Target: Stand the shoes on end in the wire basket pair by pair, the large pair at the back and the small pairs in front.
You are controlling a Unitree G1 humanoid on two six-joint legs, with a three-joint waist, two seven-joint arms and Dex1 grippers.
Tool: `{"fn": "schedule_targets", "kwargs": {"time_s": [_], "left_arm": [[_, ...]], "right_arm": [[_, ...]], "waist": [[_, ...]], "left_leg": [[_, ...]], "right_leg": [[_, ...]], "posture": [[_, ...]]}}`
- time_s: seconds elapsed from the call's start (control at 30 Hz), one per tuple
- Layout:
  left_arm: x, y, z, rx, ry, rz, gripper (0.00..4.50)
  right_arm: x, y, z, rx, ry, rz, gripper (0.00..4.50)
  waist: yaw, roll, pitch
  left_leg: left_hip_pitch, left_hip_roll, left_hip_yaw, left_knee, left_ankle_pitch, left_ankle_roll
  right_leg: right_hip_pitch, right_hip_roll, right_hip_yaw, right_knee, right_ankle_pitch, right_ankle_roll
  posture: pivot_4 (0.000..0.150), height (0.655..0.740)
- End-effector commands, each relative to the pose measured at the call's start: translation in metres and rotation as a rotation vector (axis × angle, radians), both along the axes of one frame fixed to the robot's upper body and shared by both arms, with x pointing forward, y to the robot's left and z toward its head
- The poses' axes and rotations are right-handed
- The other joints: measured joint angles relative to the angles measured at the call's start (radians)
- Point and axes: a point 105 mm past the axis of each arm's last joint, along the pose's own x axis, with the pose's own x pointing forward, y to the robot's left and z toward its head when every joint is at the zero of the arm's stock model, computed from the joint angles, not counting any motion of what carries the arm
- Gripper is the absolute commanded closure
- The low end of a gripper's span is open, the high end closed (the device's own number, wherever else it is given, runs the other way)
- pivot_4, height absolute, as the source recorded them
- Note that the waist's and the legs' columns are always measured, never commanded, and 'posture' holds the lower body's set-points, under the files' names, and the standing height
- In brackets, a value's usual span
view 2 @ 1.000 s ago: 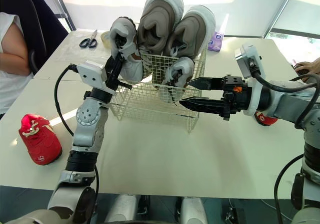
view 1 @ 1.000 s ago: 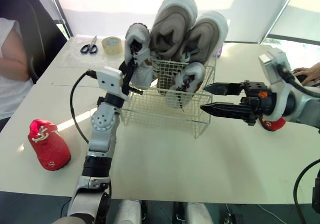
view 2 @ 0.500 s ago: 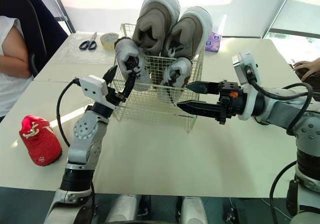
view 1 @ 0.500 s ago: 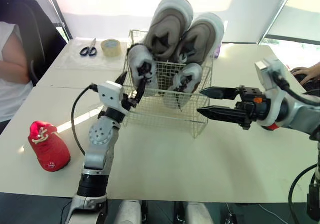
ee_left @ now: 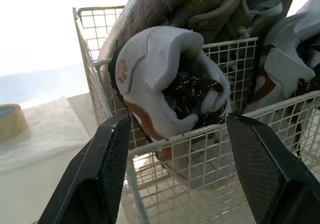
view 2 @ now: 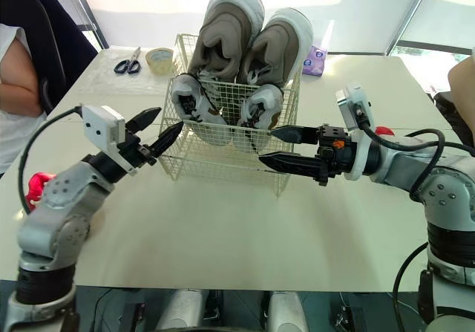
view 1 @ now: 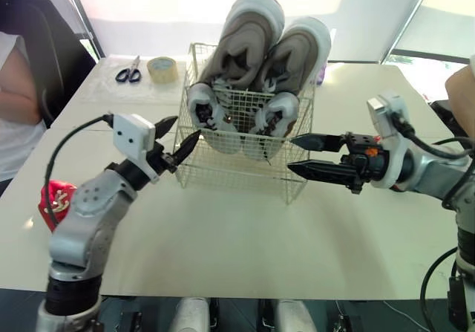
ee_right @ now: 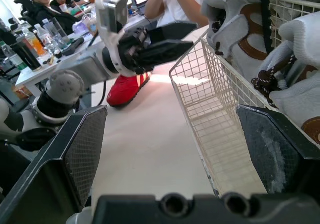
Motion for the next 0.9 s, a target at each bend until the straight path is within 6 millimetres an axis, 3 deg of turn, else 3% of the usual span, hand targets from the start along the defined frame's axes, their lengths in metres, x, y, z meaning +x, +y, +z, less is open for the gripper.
{"fn": "schedule_targets", "kwargs": {"time_s": [0.03, 0.13, 0.17, 0.43, 0.57, 0.63, 0.7, 0.9], "left_arm": [[-0.021, -0.003, 0.029, -0.003, -0.011, -0.156, 1.18], [-0.04, -0.006, 0.034, 0.009, 0.092, -0.309, 0.11], [-0.045, -0.005, 0.034, 0.018, 0.125, -0.336, 0.04], [-0.06, -0.01, 0.042, 0.015, 0.327, -0.44, 0.04], [-0.075, -0.037, 0.022, -0.03, 0.413, -0.611, 0.04], [-0.088, -0.052, 0.02, -0.109, 0.44, -0.723, 0.04], [-0.099, -0.065, 0.019, -0.159, 0.467, -0.811, 0.04], [-0.119, -0.085, 0.006, -0.038, 0.478, -0.895, 0.04]], "right_arm": [[-0.001, -0.002, 0.007, 0.014, -0.035, 0.01, 0.0], [0.0, -0.008, 0.016, 0.033, -0.06, -0.002, 0.0], [0.0, -0.01, 0.021, 0.052, -0.071, -0.015, 0.0], [0.006, -0.045, 0.05, 0.16, -0.049, -0.127, 0.0], [0.032, -0.068, 0.026, 0.017, -0.076, -0.393, 0.0], [0.038, -0.077, 0.032, 0.074, -0.117, -0.469, 0.0], [0.039, -0.092, 0.038, 0.136, -0.15, -0.548, 0.0], [0.036, -0.158, 0.036, 0.103, -0.268, -0.923, 0.0]], "waist": [[-0.002, -0.001, 0.0], [-0.01, -0.001, 0.0], [-0.013, 0.0, 0.001], [-0.013, 0.0, 0.001], [-0.011, 0.0, 0.001], [-0.012, 0.0, 0.001], [-0.013, 0.0, 0.001], [-0.009, 0.0, 0.001]], "left_leg": [[-0.001, 0.0, 0.0, 0.0, 0.0, 0.0], [-0.001, 0.0, 0.0, 0.0, 0.0, 0.0], [-0.002, 0.0, -0.001, 0.0, 0.0, 0.0], [-0.001, 0.0, 0.0, 0.0, 0.0, -0.001], [-0.001, 0.0, 0.0, -0.001, 0.0, -0.001], [-0.001, -0.001, 0.0, -0.001, 0.001, -0.001], [-0.001, -0.001, 0.0, -0.001, 0.001, -0.002], [-0.001, -0.001, 0.0, -0.001, 0.004, -0.008]], "right_leg": [[0.0, 0.0, 0.0, 0.0, 0.0, 0.0], [-0.001, 0.0, 0.0, 0.0, 0.0, 0.0], [-0.001, 0.0, 0.0, 0.0, 0.0, 0.0], [-0.001, 0.001, 0.001, -0.001, 0.0, 0.0], [-0.001, 0.001, 0.001, -0.001, 0.0, 0.0], [-0.001, 0.001, 0.001, -0.001, 0.0, 0.0], [-0.001, 0.001, 0.002, -0.001, 0.0, 0.001], [-0.001, 0.002, 0.002, -0.001, 0.0, 0.0]], "posture": [[0.15, 0.74], [0.15, 0.74], [0.15, 0.74], [0.15, 0.74], [0.15, 0.74], [0.15, 0.74], [0.15, 0.74], [0.15, 0.74]]}}
